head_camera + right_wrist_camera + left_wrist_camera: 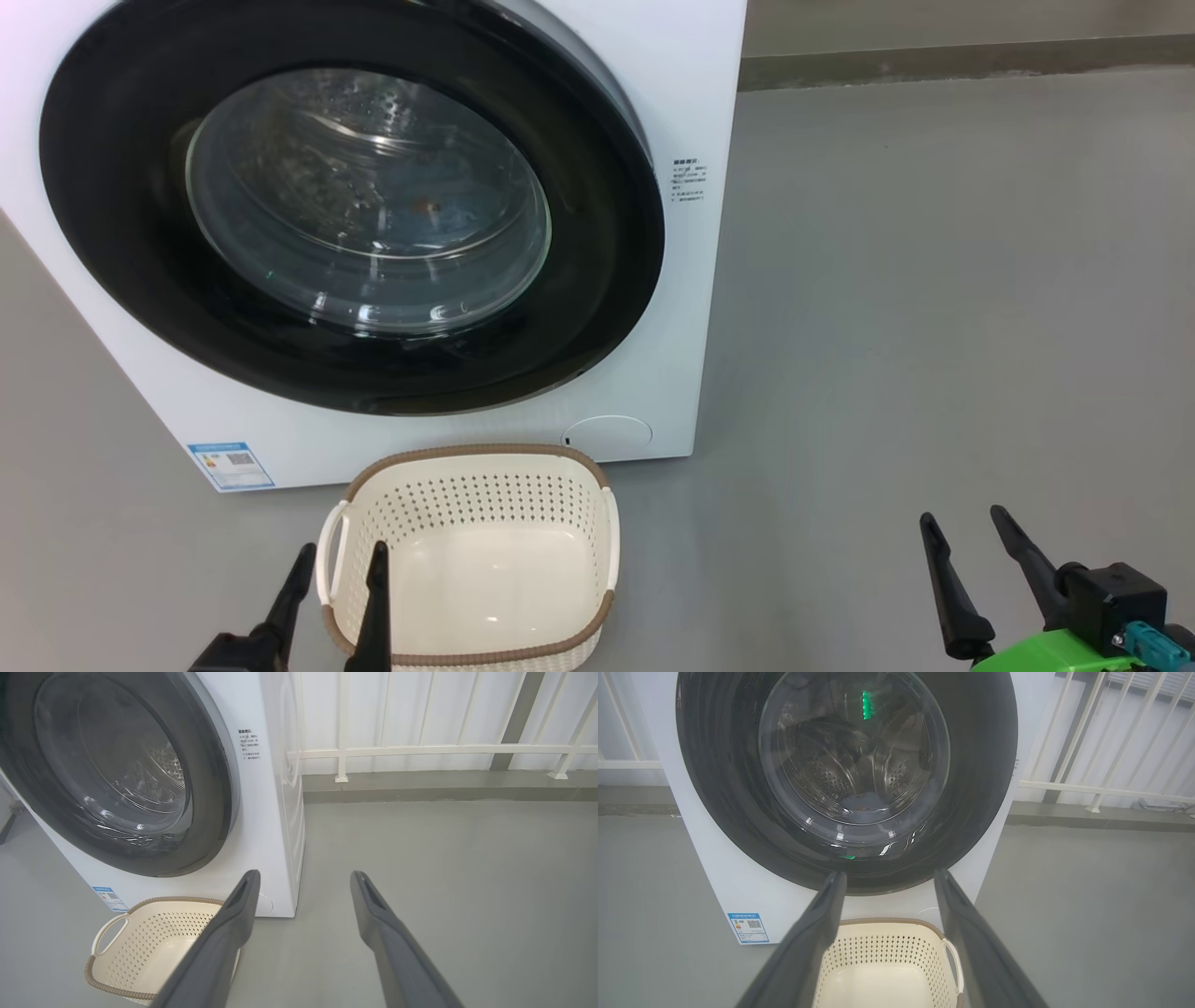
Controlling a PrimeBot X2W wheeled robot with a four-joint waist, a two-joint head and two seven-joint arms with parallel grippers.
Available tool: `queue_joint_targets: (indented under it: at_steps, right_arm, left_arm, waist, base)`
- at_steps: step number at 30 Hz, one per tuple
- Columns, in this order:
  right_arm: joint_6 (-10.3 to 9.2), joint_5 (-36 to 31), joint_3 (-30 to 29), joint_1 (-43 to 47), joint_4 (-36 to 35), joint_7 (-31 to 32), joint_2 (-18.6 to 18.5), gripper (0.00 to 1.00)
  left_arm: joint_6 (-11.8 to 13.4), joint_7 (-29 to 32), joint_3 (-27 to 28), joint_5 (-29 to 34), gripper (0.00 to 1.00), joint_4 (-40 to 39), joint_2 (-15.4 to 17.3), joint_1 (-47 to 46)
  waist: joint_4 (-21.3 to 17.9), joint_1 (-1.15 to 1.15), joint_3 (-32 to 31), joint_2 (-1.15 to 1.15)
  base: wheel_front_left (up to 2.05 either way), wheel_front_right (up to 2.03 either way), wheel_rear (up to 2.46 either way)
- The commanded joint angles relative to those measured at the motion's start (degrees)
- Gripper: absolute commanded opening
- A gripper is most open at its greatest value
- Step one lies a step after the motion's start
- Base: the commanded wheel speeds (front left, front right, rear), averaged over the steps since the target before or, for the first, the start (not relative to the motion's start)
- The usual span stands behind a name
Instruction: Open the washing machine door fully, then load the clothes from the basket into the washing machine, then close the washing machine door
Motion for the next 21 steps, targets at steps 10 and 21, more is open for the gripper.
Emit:
queue_joint_targets:
  at_steps: [10, 21]
  right_arm:
    - [-0.01, -0.27, 0.17, -0.69, -2.18, 0.34, -0.62, 1.00]
    - [-0.01, -0.11, 0.15, -0.72, -1.87, 0.54, -0.61, 1.00]
  left_arm:
    - [0.59, -0.40, 1.34, -0.44, 1.00, -1.87, 1.02, -0.42]
    - [0.89, -0.48, 0.77, -0.75, 1.00, -1.51, 1.22, -0.64]
  waist:
    - [0.24, 0.00, -0.07, 0.00]
    - [0.61, 0.00, 0.08, 0.00]
  base:
    - [0.00, 0.00, 0.00]
    - [0.00, 0.00, 0.00]
